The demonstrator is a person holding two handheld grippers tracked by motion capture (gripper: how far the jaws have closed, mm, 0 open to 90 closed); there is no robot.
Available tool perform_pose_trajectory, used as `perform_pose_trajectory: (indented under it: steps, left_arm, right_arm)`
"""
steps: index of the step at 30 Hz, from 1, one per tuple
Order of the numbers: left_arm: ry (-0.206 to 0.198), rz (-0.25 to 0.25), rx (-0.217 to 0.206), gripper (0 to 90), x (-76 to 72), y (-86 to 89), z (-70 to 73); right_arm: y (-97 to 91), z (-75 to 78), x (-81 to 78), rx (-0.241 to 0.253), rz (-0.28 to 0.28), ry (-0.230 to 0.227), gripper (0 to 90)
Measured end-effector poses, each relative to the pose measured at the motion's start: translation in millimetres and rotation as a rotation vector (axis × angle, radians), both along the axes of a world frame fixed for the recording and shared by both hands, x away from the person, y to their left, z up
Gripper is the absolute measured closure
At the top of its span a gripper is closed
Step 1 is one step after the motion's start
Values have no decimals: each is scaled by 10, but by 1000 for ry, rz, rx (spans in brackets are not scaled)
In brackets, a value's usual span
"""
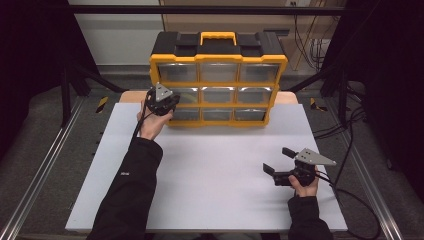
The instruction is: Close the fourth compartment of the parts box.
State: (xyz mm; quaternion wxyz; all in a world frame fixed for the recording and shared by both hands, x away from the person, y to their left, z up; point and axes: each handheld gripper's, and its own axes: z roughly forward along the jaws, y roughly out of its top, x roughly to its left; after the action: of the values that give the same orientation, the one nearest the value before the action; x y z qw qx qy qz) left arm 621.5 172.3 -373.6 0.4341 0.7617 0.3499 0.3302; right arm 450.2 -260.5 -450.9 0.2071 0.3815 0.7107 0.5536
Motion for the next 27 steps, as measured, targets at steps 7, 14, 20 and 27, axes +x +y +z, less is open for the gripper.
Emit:
perform_pose_trajectory:
  steps: [7, 14, 20, 27]
  left_arm:
    - [-6, 4, -4, 895, 25, -9, -19]
    - [1, -16, -23, 895, -37, -2, -16]
    - [13, -41, -62, 885, -139, 36, 19]
    - [1, -80, -107, 772, -320, 98, 39]
  right_arm:
    - [-3, 2, -1, -1, -1, -2, 4]
    - [3, -2, -1, 0, 0, 0, 4]
    - [4, -2, 0, -1, -1, 2, 4]
    - [8, -5, 1, -1, -2, 4, 4]
